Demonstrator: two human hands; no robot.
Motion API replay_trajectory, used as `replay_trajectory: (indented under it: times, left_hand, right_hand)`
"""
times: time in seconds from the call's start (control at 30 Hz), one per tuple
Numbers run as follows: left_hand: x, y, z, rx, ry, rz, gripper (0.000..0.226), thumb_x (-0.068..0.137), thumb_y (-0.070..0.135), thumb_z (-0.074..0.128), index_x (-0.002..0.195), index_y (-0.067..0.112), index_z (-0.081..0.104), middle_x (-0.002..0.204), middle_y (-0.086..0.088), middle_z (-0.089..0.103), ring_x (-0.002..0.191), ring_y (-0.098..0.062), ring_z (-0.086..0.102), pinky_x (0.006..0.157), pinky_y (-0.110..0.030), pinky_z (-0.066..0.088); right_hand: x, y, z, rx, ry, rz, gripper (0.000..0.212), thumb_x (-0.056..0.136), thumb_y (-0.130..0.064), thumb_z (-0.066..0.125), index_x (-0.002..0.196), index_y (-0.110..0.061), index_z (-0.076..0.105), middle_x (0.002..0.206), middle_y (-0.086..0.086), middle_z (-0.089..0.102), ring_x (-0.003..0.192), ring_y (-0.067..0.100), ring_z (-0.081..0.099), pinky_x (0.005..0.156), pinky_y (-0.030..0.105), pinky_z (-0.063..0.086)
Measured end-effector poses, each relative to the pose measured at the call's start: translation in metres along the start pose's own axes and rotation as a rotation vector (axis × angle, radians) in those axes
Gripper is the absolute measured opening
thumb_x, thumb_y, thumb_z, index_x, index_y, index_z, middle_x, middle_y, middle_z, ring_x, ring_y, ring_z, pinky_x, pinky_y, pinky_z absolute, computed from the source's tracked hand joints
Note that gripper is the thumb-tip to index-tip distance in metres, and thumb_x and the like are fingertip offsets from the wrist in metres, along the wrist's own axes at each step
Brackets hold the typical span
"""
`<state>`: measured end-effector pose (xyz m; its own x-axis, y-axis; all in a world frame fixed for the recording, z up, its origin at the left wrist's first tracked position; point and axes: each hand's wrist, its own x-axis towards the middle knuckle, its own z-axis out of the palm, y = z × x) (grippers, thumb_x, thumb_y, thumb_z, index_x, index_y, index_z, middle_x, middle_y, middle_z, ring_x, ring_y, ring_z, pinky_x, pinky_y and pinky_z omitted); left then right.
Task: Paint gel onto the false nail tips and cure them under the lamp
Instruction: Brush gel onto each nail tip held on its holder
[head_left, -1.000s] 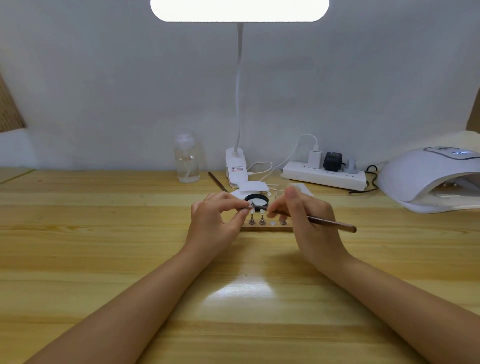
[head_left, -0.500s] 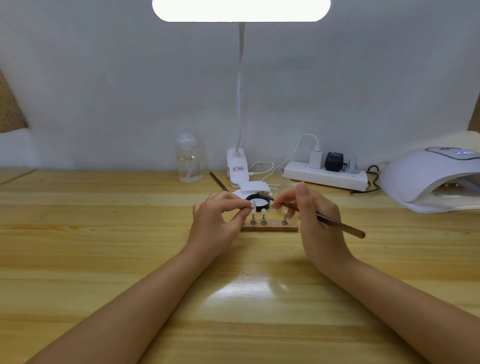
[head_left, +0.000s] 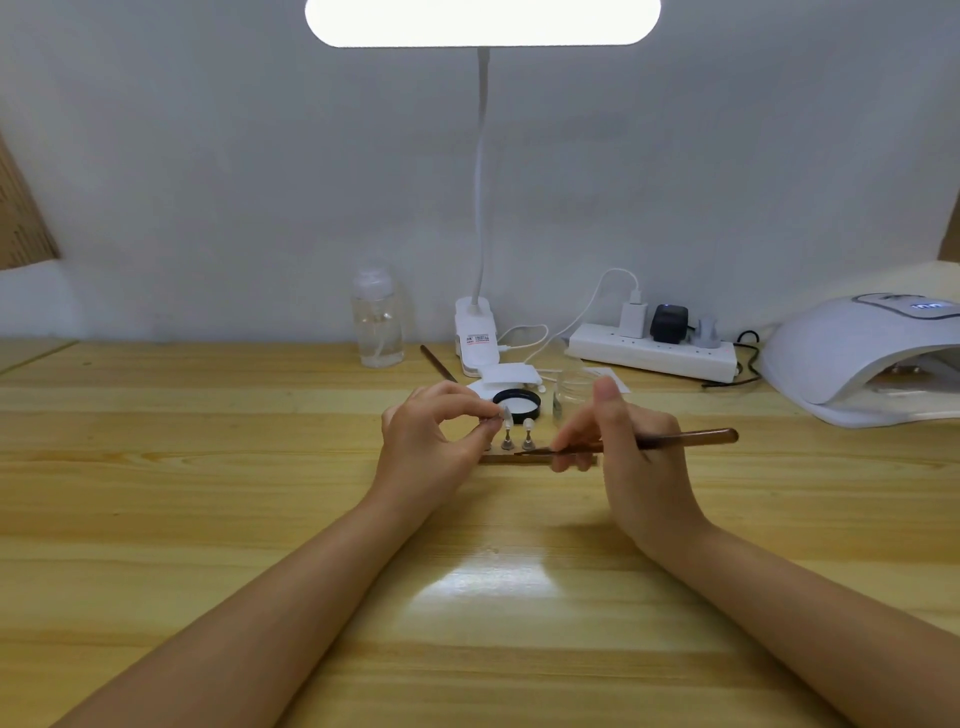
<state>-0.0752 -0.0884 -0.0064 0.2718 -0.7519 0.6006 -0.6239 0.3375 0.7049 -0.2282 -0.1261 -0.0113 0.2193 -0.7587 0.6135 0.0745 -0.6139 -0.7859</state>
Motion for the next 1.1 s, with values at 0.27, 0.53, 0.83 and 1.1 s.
replay_trajectory:
  times: [0.27, 0.53, 0.83, 1.1]
  left_hand:
    - [-0.0011, 0.0016, -0.0015, -0.032, 0.016, -0.016, 0.017, 0.072, 0.014, 0.075, 0.066, 0.025, 0.063, 0.079, 0.010, 0.064, 0.091, -0.018, 0.060, 0.097, -0.054, 0.035]
    - [-0.0011, 0.0022, -0.0010, -0.022, 0.020, -0.035, 0.029, 0.069, 0.014, 0.077, 0.063, 0.038, 0.062, 0.073, 0.017, 0.063, 0.082, -0.008, 0.060, 0.096, -0.052, 0.037]
    - [-0.0005, 0.0013, 0.0001, -0.020, 0.008, -0.032, 0.029, 0.070, 0.013, 0.076, 0.064, 0.038, 0.061, 0.074, 0.017, 0.063, 0.082, -0.011, 0.059, 0.094, -0.054, 0.037]
    - [-0.0002, 0.0008, 0.0008, -0.033, -0.005, -0.073, 0.027, 0.072, 0.013, 0.075, 0.065, 0.035, 0.061, 0.076, 0.013, 0.064, 0.084, -0.015, 0.060, 0.095, -0.053, 0.038]
  right_hand:
    - [0.0013, -0.0021, -0.0008, -0.118, 0.004, -0.143, 0.036, 0.085, -0.046, 0.031, 0.072, -0.029, 0.060, 0.068, -0.013, 0.062, 0.063, 0.001, 0.056, 0.059, 0.015, 0.042]
    - [-0.0027, 0.0021, 0.0011, -0.117, -0.069, -0.141, 0.043, 0.087, -0.047, 0.032, 0.065, -0.027, 0.063, 0.058, -0.009, 0.063, 0.058, -0.003, 0.059, 0.058, 0.007, 0.041]
    - [-0.0019, 0.0024, 0.0021, -0.129, -0.085, -0.131, 0.043, 0.086, -0.047, 0.032, 0.068, -0.026, 0.064, 0.061, -0.009, 0.064, 0.059, -0.003, 0.059, 0.059, 0.010, 0.042]
    - [-0.0013, -0.0007, 0.0010, -0.213, -0.052, -0.156, 0.036, 0.085, -0.045, 0.034, 0.070, -0.028, 0.062, 0.068, -0.006, 0.065, 0.067, 0.003, 0.060, 0.061, 0.019, 0.047]
